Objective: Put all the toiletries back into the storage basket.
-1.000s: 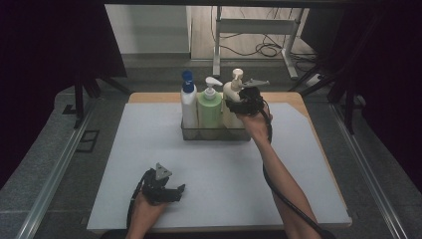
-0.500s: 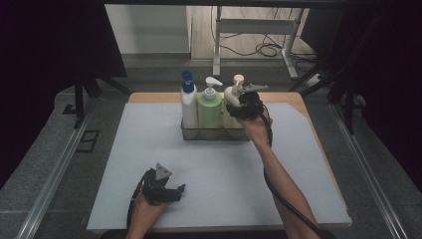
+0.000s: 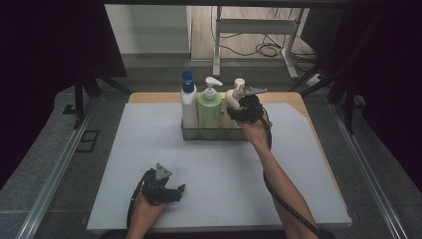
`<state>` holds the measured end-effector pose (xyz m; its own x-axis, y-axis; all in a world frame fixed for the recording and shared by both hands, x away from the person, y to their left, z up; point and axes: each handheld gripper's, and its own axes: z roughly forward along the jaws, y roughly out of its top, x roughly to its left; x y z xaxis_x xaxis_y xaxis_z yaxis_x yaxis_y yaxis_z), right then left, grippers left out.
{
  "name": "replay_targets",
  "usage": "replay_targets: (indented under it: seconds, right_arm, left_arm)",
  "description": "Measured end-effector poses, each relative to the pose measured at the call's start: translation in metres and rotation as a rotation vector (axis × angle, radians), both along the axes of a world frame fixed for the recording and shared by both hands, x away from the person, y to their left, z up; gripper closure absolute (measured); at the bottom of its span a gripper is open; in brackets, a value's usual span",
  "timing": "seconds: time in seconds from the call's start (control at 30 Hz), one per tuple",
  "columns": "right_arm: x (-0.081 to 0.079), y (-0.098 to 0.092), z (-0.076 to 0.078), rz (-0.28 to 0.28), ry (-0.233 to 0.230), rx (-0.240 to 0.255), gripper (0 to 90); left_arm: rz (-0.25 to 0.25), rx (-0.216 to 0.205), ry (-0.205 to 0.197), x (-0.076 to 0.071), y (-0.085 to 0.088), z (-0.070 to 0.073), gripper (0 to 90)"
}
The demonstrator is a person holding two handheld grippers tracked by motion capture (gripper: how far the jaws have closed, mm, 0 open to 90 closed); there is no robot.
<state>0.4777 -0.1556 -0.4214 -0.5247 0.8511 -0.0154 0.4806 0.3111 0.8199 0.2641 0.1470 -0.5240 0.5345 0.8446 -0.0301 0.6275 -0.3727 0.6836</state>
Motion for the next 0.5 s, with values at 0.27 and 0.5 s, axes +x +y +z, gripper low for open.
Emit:
replay_targets:
  seconds: [0.27,0.5]
  right_arm:
    - [-0.0004,-0.0028,-0.0012,0.003,0.012,0.028,36.4]
    - [0.0009,-0.0047,-0.0024,-0.013,0.036,0.02,22.5]
  left_arm:
    - [0.0,0.0,0.0,0.0,0.0,0.0,11.9]
    - [0.0,0.0,0.0,-0.0001,0.0,0.0,11.9]
